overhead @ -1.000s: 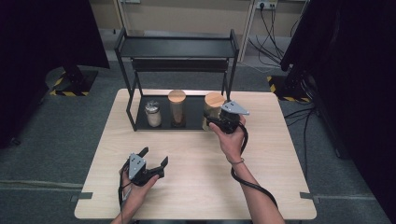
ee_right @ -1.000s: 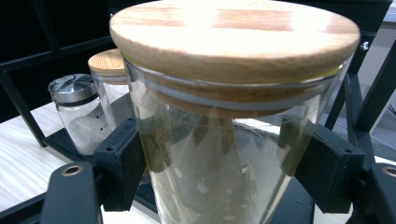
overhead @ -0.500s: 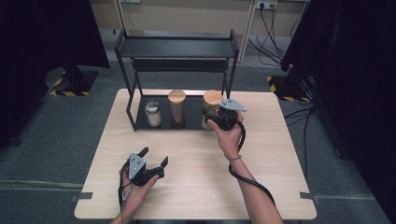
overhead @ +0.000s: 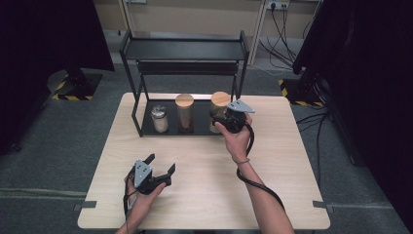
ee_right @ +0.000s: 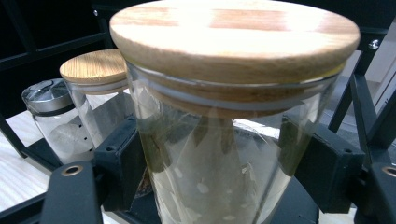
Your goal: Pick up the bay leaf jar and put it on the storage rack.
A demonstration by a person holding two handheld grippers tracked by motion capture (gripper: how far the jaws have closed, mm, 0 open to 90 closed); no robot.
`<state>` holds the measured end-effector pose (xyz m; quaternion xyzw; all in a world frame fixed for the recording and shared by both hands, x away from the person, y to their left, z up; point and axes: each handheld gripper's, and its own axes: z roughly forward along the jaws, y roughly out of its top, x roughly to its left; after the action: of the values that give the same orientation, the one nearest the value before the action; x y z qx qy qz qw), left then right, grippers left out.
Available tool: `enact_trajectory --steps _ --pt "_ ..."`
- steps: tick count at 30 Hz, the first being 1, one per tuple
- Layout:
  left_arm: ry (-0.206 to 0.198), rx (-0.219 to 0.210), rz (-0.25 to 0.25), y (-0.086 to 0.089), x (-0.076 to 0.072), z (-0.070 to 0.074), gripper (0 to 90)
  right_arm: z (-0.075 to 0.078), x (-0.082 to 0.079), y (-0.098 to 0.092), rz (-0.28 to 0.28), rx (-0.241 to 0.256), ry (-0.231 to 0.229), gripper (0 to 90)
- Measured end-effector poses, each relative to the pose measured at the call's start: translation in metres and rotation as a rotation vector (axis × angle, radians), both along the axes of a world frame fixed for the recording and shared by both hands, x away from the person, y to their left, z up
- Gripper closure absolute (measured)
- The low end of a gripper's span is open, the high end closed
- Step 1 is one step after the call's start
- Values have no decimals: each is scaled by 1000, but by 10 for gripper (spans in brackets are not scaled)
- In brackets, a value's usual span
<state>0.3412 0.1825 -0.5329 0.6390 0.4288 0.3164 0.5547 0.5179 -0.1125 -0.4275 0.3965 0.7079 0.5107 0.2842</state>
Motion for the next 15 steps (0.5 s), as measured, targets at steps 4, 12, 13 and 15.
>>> enact_trajectory --steps 4,12,13,15 --pt "1 -2 0 0 0 0 102 0 3 2 -2 -2 4 252" --pt "2 -3 -1 0 0 0 102 -3 9 7 -2 -8 13 252" --pt "2 -3 -1 0 0 0 102 -3 10 7 -4 -10 15 252" --pt "1 -3 -1 0 0 0 102 -4 11 8 -7 -9 16 252"
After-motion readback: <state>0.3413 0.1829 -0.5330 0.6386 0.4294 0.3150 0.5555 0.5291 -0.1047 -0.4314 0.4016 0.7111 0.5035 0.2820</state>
